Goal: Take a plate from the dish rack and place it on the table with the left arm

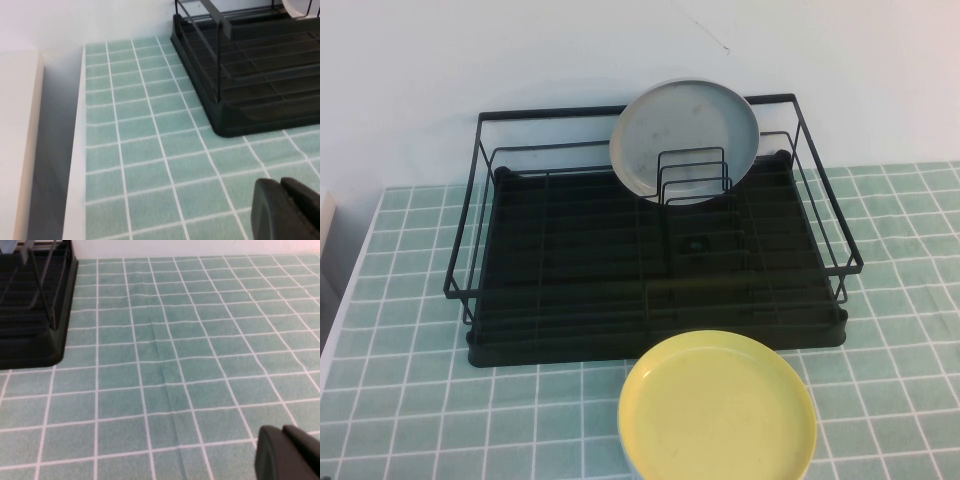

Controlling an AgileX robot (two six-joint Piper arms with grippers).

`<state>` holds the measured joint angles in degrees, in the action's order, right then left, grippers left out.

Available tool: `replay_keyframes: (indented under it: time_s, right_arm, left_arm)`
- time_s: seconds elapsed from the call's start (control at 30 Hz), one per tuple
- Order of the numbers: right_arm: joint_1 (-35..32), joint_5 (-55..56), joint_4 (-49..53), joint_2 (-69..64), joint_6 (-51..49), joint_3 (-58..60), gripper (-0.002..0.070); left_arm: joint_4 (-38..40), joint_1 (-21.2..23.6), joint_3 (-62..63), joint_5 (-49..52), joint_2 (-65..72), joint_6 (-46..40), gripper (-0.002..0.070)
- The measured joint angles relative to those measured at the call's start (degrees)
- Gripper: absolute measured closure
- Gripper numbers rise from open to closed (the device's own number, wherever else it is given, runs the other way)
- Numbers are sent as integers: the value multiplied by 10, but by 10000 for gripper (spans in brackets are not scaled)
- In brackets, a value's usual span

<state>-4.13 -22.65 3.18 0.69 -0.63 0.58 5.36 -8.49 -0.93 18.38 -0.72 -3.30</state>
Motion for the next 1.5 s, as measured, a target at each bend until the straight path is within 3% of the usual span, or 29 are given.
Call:
replay_keyframes:
  time_s: [0.1, 0.4, 0.8, 0.93, 1.17, 1.5]
  right_arm:
    - [0, 0, 0, 0, 0, 0, 678]
    - [0, 0, 0, 0, 0, 0, 678]
    - [0, 0, 0, 0, 0, 0, 678]
    - [0, 0, 0, 0, 0, 0, 678]
    - [0, 0, 0, 0, 0, 0, 678]
    - [0, 0, 0, 0, 0, 0, 678]
  left_arm:
    - [0, 0, -3, -42, 0, 0, 677]
    - [0, 0, -3, -296, 0, 3, 678]
    - [11, 0, 1, -673, -1, 139, 678]
    - [13, 0, 86, -640, -1, 148, 678]
    - [13, 0, 314, -449, 33, 115, 678]
    - [23, 0, 588, -70, 320, 109, 678]
